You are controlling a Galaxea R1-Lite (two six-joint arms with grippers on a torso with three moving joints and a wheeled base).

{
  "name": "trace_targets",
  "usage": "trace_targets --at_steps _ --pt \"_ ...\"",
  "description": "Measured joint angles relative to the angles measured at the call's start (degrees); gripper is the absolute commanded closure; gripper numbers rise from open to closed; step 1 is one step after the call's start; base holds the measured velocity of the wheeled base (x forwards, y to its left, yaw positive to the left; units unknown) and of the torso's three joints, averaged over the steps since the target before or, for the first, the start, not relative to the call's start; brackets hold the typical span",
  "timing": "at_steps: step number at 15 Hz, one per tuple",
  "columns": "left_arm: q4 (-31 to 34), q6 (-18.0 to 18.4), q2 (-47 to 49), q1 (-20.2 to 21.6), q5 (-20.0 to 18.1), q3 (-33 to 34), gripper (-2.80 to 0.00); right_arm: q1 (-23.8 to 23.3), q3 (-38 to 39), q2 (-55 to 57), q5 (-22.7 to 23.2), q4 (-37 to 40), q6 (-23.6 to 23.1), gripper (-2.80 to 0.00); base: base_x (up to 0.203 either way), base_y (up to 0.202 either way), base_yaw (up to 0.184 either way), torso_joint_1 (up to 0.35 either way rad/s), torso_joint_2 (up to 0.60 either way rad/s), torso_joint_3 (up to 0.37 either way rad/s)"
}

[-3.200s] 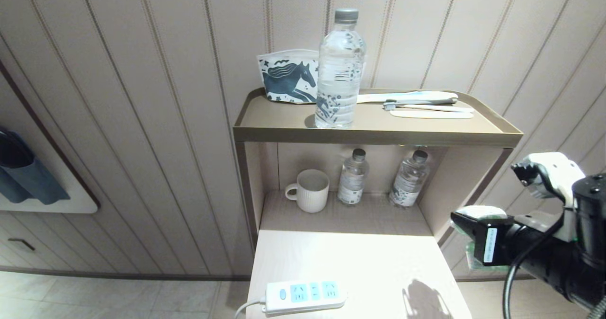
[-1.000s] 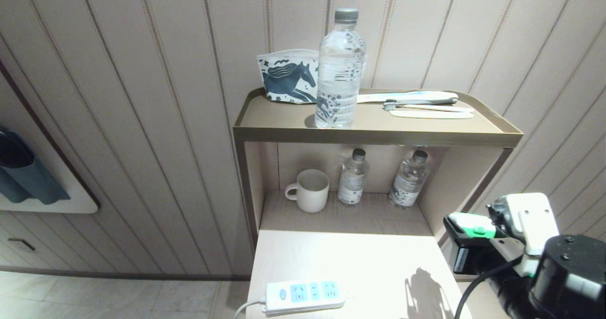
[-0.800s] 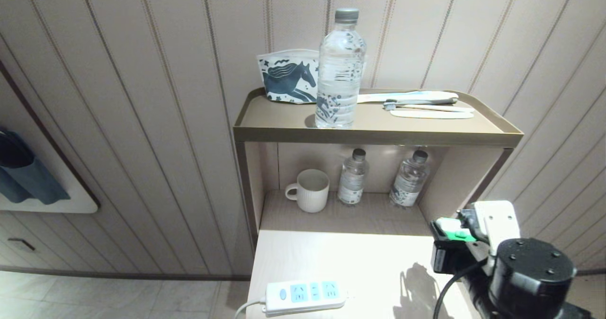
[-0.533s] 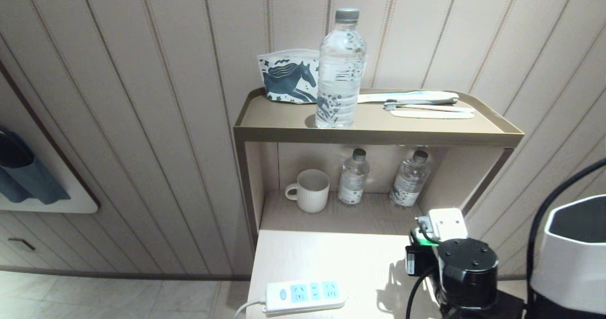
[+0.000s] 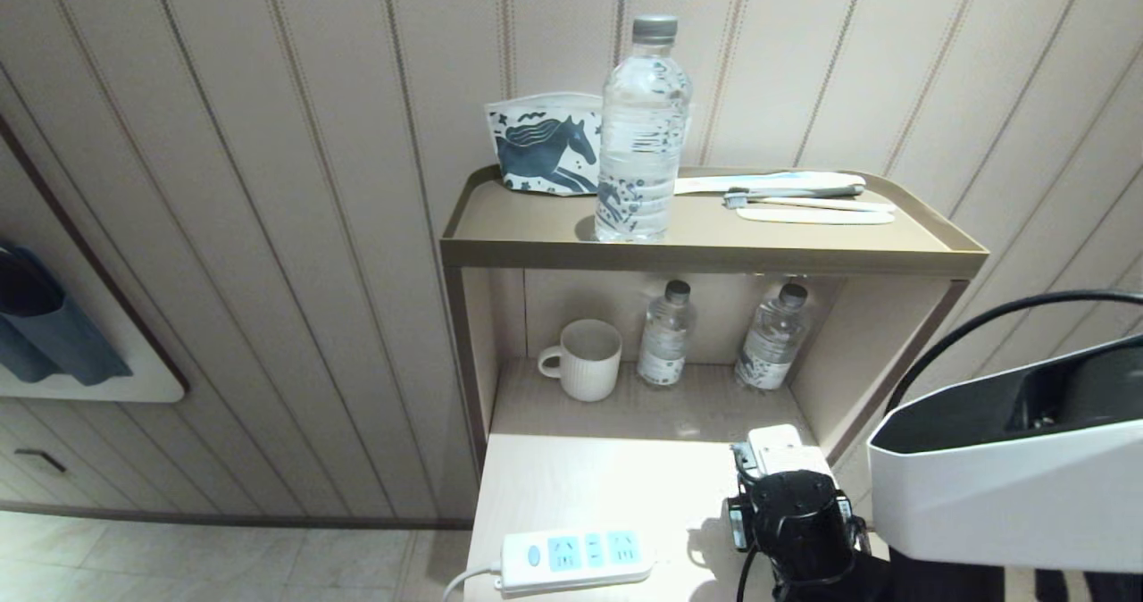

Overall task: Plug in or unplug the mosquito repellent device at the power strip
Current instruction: Place the mosquito repellent liquid on the table

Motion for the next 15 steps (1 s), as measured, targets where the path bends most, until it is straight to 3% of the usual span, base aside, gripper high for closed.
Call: trace_targets --at_steps 15 --pt "0.00 0.00 0.00 0.00 0.00 0.00 0.00 -0.30 -5.34 5.54 -0.10 2.17 -1.69 0.00 0.000 0.000 0.000 0.000 0.00 0.000"
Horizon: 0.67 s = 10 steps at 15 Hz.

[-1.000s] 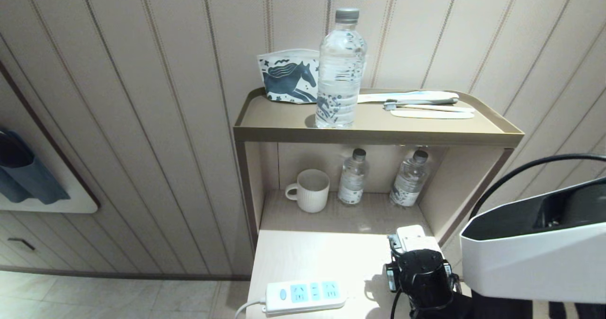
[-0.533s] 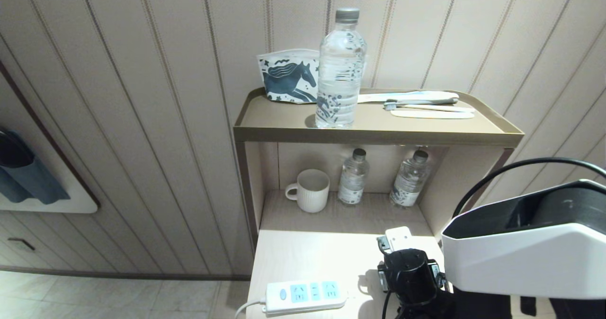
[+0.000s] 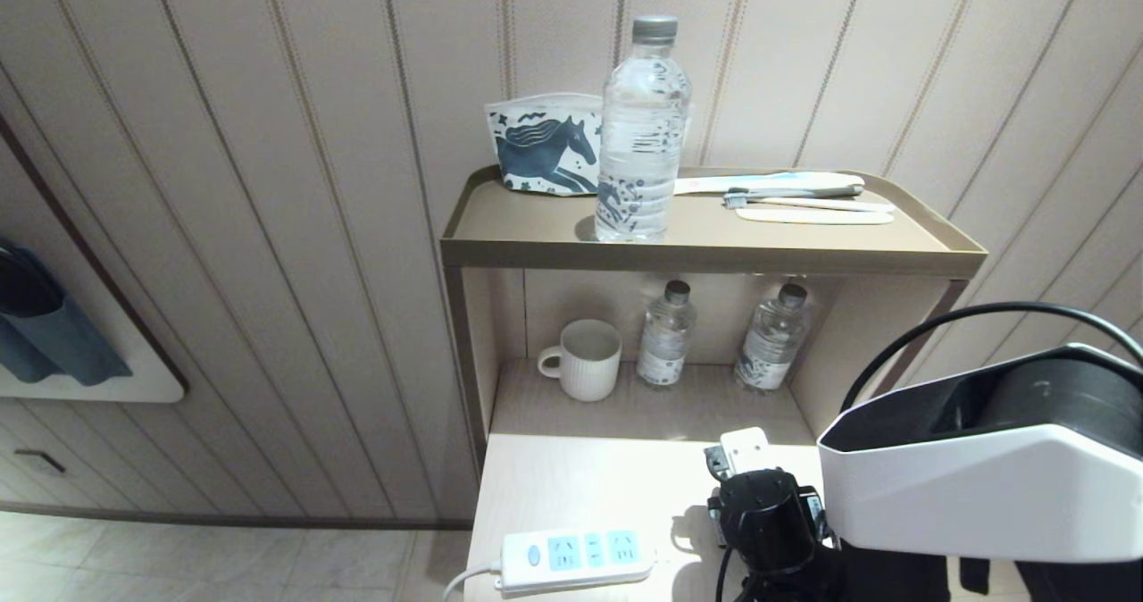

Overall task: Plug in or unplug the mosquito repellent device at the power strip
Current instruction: Place the mosquito repellent liquid on the table

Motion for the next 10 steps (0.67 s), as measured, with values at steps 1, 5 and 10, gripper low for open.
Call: trace_targets --at_steps 1,5,10 --pt "0.00 0.00 0.00 0.02 0.00 0.00 0.00 0.02 0.00 0.00 0.00 0.01 -0.32 0.00 0.000 0.000 0.000 0.000 0.00 0.000" --pt "-0.01 0.00 0.00 0.02 0.00 0.00 0.00 0.09 0.00 -0.52 0.05 0.09 -0.74 0.00 0.000 0.000 0.000 0.000 0.00 0.000" --pt "-0.01 0.00 0.00 0.00 0.01 0.00 0.00 0.03 0.04 -1.07 -0.50 -0.21 -1.55 -2.80 0.000 0.000 0.000 0.000 0.00 0.000"
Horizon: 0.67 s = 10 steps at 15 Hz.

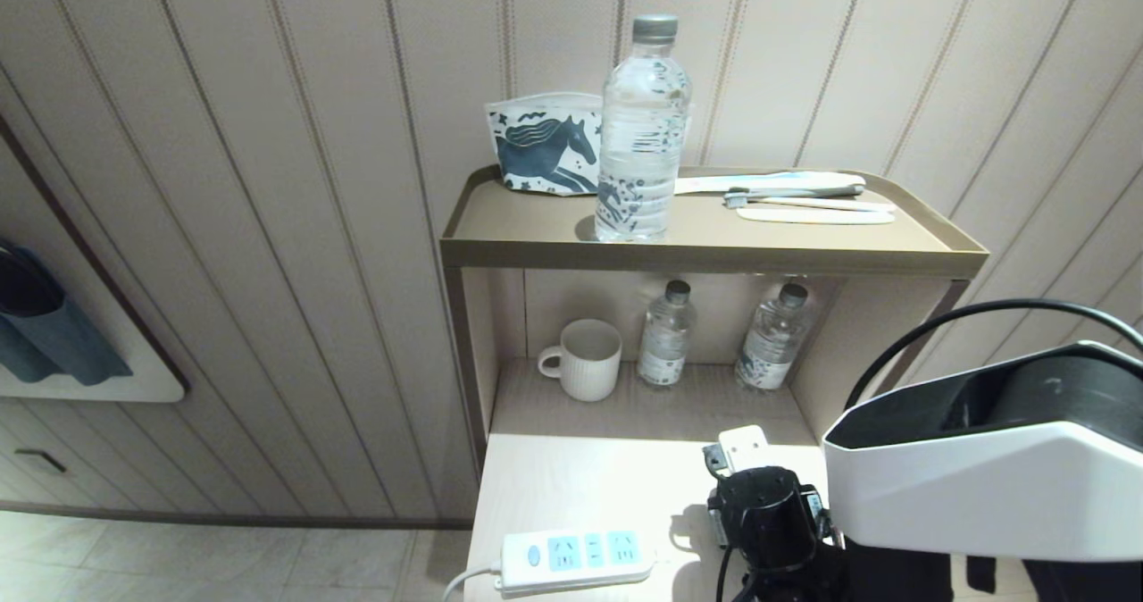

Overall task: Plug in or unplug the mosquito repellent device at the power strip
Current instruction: Place the mosquito repellent liquid on the table

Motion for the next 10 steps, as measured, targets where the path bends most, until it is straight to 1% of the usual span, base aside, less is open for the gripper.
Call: trace_targets --at_steps 5,10 --pt "0.00 0.00 0.00 0.02 -0.01 0.00 0.00 -0.05 -0.67 -0.28 0.08 -0.11 -0.37 -2.80 0.000 0.000 0.000 0.000 0.00 0.000" --pt "0.00 0.00 0.00 0.00 -0.01 0.00 0.00 0.36 -1.12 -4.33 0.22 -0.18 -3.68 -2.80 0.000 0.000 0.000 0.000 0.00 0.000"
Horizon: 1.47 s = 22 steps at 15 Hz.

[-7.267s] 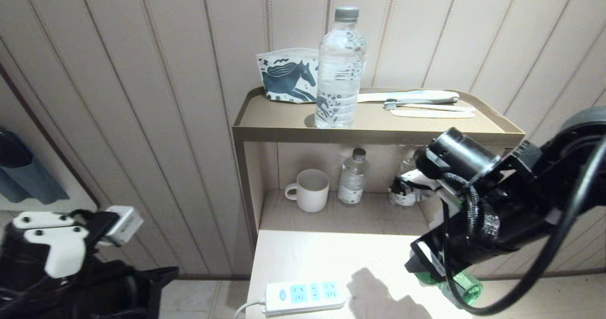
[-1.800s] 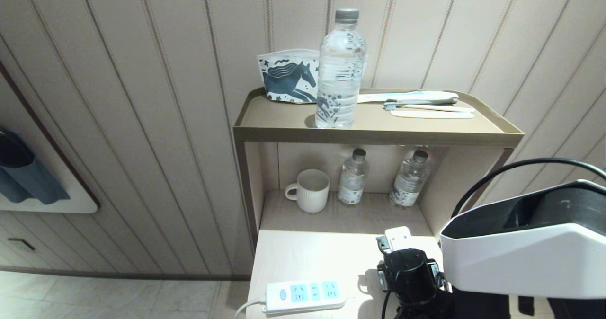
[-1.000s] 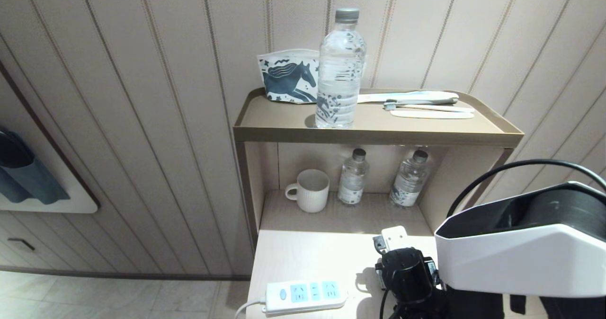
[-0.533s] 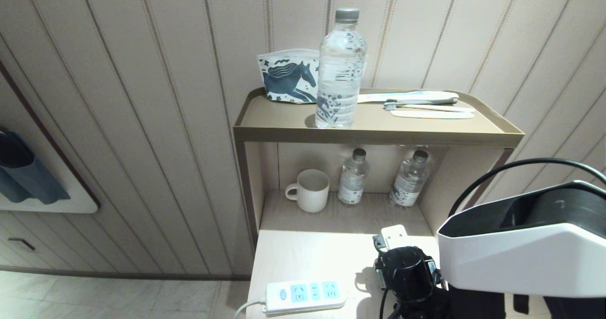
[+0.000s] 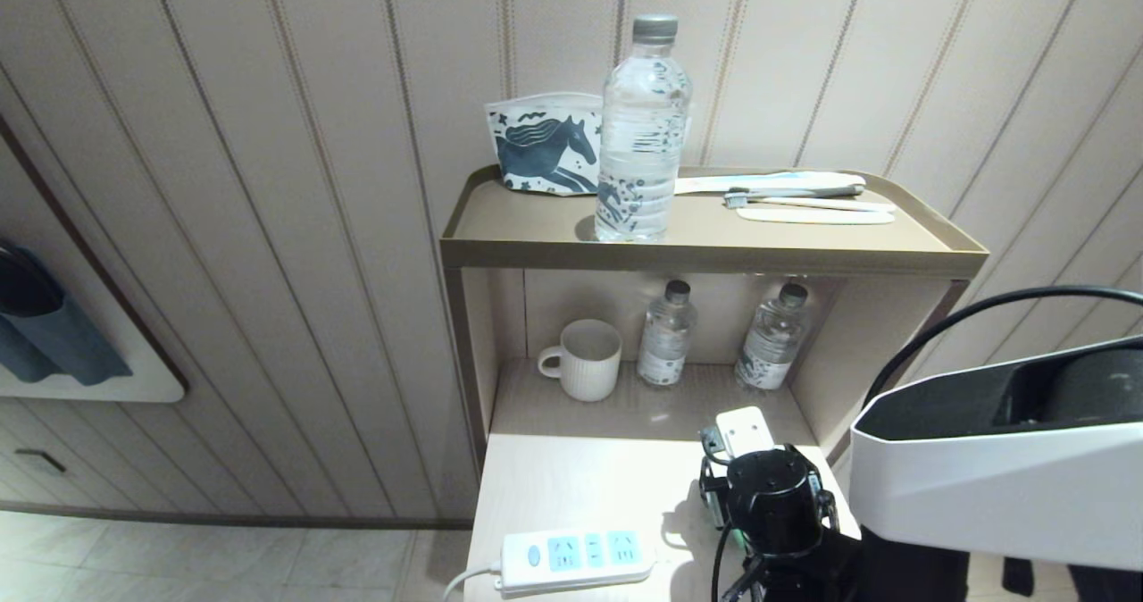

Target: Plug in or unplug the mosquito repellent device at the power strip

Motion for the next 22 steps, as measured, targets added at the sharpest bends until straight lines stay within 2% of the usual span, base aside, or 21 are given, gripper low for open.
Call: trace_targets --at_steps 3,7,8,12,16,19,22 --pt "0.01 0.00 0.00 0.00 0.00 0.00 0.00 0.16 -1.03 -3.87 2.16 0.28 -1.94 -2.80 0.000 0.000 0.000 0.000 0.00 0.000" --pt "0.01 0.00 0.00 0.02 0.00 0.00 0.00 0.38 -0.31 -7.17 2.23 0.39 -1.83 -2.80 0.000 0.000 0.000 0.000 0.00 0.000" --pt "0.01 0.00 0.00 0.02 0.01 0.00 0.00 0.59 0.49 -9.08 2.18 0.85 -1.87 0.00 0.000 0.000 0.000 0.000 0.00 0.000" --pt "0.01 0.00 0.00 0.00 0.00 0.00 0.00 0.48 4.57 -22.71 2.19 9.74 -1.98 0.00 0.000 0.000 0.000 0.000 0.00 0.000" --pt "0.01 -0.02 0.00 0.00 0.00 0.00 0.00 -1.02 7.01 -45.67 2.59 29.88 -1.67 0.00 0.000 0.000 0.000 0.000 0.00 0.000" --pt "0.00 -0.05 0.00 0.00 0.00 0.00 0.00 -7.20 8.11 -63.60 5.76 47.48 -1.40 0.00 0.000 0.000 0.000 0.000 0.00 0.000" --pt "0.00 0.00 0.00 0.00 0.00 0.00 0.00 -16.91 8.31 -79.61 14.04 63.53 -0.70 0.00 0.000 0.000 0.000 0.000 0.00 0.000"
